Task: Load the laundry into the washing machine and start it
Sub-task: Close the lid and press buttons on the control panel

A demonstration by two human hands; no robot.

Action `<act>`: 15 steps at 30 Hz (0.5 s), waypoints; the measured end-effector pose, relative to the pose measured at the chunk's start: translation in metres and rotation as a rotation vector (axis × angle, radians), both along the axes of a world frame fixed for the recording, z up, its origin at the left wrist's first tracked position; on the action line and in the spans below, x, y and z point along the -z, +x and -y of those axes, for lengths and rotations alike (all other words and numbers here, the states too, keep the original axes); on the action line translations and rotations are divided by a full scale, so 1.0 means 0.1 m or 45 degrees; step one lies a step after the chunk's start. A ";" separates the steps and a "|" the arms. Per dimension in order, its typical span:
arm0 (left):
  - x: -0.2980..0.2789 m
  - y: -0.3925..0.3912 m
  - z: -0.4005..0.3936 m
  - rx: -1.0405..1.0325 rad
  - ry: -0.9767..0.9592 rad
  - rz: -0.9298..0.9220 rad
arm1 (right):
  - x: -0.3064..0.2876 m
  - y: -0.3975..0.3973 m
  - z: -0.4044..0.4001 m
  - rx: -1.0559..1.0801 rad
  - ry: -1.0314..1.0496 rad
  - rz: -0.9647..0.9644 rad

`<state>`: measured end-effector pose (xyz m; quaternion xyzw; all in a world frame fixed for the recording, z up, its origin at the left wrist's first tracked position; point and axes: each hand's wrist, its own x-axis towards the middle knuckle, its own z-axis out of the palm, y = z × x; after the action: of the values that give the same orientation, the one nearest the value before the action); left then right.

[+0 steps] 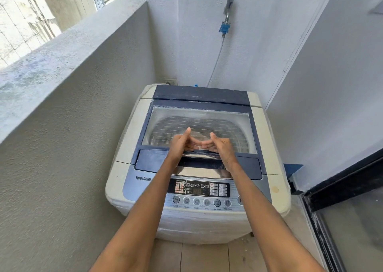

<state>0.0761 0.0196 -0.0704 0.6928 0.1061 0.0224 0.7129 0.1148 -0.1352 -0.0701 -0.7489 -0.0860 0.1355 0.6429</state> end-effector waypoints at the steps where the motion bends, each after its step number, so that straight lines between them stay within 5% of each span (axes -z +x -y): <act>1: 0.00 0.00 0.00 0.000 -0.001 0.002 | 0.01 0.00 0.00 -0.004 0.006 -0.008; 15: -0.05 -0.03 0.01 0.015 -0.030 -0.015 | -0.01 -0.01 0.00 0.002 0.003 -0.002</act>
<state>0.0734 0.0190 -0.0650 0.6852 0.1065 0.0131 0.7204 0.1141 -0.1349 -0.0686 -0.7483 -0.0851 0.1355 0.6438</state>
